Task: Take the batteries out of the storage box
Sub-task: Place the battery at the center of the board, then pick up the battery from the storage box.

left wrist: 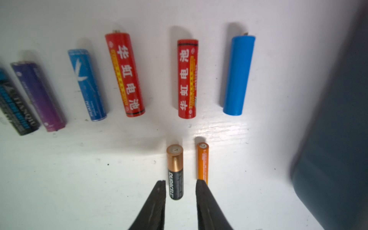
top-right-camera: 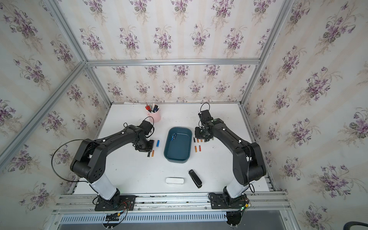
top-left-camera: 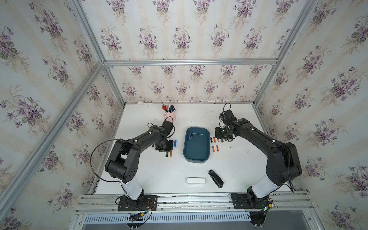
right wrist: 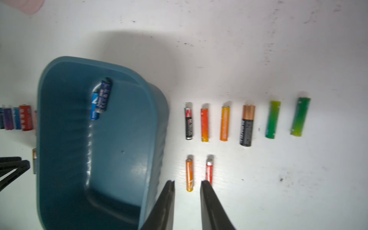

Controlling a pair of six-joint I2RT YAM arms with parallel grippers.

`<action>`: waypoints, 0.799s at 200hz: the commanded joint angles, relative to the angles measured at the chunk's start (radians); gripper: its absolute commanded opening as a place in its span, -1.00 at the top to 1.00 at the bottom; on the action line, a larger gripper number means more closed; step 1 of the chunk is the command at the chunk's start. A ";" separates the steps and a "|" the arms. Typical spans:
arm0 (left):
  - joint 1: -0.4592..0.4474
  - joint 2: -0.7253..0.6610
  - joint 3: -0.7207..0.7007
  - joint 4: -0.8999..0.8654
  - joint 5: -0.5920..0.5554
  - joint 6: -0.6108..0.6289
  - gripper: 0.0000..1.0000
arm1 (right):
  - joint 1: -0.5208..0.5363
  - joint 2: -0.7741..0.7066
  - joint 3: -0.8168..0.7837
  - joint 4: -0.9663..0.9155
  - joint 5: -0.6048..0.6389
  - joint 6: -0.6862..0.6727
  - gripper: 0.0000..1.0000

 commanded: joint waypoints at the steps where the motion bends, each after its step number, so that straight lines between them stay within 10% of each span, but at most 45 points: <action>1: 0.002 -0.010 0.024 -0.032 -0.019 0.000 0.36 | 0.057 0.024 0.045 0.038 -0.026 0.051 0.43; 160: 0.039 -0.035 0.008 -0.046 -0.007 0.028 0.34 | 0.223 0.340 0.192 0.292 0.001 0.229 0.32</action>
